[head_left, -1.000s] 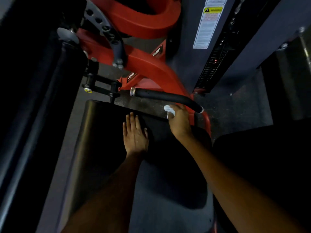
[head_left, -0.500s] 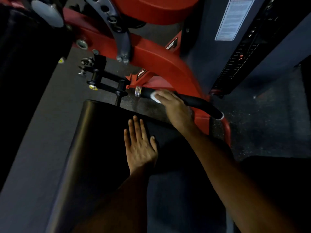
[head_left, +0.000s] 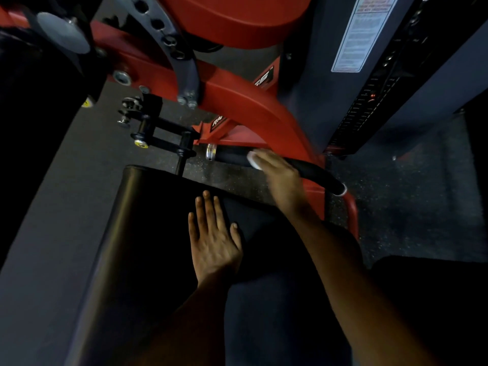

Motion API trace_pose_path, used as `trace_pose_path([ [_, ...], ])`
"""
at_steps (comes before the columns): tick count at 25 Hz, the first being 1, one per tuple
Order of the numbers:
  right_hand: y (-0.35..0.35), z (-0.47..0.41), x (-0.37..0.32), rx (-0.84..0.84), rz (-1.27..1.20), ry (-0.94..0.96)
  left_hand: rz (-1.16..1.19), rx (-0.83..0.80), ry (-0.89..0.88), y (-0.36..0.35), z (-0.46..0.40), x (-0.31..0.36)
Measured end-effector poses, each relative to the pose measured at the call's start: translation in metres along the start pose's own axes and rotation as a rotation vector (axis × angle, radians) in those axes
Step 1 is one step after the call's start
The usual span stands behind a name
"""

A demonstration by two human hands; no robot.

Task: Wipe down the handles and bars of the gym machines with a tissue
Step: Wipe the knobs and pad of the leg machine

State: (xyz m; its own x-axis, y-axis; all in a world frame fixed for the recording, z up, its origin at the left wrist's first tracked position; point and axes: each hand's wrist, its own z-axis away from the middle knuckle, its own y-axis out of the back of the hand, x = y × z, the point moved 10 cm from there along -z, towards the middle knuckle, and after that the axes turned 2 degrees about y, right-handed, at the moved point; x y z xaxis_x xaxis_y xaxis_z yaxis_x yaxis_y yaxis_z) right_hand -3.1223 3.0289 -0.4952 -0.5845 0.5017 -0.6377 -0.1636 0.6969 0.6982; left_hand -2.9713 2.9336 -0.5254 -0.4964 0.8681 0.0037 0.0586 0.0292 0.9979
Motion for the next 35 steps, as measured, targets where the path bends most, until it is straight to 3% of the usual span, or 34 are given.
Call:
trace_pose_path([
  [2,0.042,0.037,0.040,0.233,0.108,-0.218,0.006,-0.001,0.000,-0.001,0.001,0.000],
  [4,0.045,0.028,0.034,0.289,0.143,-0.350,-0.002,0.001,-0.008,0.000,0.002,0.001],
  [5,0.031,0.004,0.015,0.236,0.107,-0.381,-0.010,-0.004,-0.007,0.000,0.002,0.001],
  [8,-0.031,-0.053,-0.058,-0.216,0.052,-0.119,-0.024,-0.004,0.001,0.002,0.002,0.001],
  [10,-0.027,-0.044,-0.039,-0.255,0.185,-0.115,-0.013,0.005,-0.001,0.003,0.001,0.001],
  [12,0.011,-0.017,0.014,-0.081,0.200,-0.333,0.004,0.009,-0.001,0.002,0.002,0.000],
  [15,0.058,0.027,0.039,0.354,-0.174,-0.582,0.011,0.008,0.002,0.001,0.002,0.000],
  [16,0.058,0.021,0.030,0.377,-0.216,-0.555,0.014,0.004,0.000,0.001,0.002,0.000],
  [18,0.037,-0.010,-0.022,0.300,-0.205,-0.260,0.012,0.000,0.002,0.001,0.002,0.001],
  [20,-0.006,-0.025,-0.077,0.042,-0.008,0.092,0.010,-0.004,-0.002,0.001,0.003,0.001],
  [22,-0.041,-0.013,-0.047,-0.065,0.229,0.255,0.007,0.003,-0.008,0.001,0.002,0.000],
  [24,-0.038,0.006,-0.001,-0.045,0.197,0.092,0.018,0.003,-0.002,0.001,0.002,0.001],
  [26,-0.030,0.029,0.058,0.068,0.212,-0.193,0.030,0.004,0.001,0.001,0.002,0.000],
  [28,-0.034,0.034,0.066,0.074,0.076,-0.344,0.027,-0.003,-0.002,0.000,0.003,0.000],
  [29,-0.026,0.015,0.039,0.140,0.074,-0.309,0.023,-0.007,-0.004,0.000,0.003,0.001],
  [33,-0.037,-0.023,-0.075,-0.095,0.199,0.257,0.014,-0.006,-0.002,-0.002,0.003,-0.001],
  [34,-0.028,-0.016,-0.067,-0.093,0.242,0.290,0.019,0.001,-0.004,-0.001,0.002,0.000],
  [35,-0.027,-0.009,-0.034,-0.049,0.253,0.201,0.027,-0.001,-0.002,-0.001,0.002,0.001],
])
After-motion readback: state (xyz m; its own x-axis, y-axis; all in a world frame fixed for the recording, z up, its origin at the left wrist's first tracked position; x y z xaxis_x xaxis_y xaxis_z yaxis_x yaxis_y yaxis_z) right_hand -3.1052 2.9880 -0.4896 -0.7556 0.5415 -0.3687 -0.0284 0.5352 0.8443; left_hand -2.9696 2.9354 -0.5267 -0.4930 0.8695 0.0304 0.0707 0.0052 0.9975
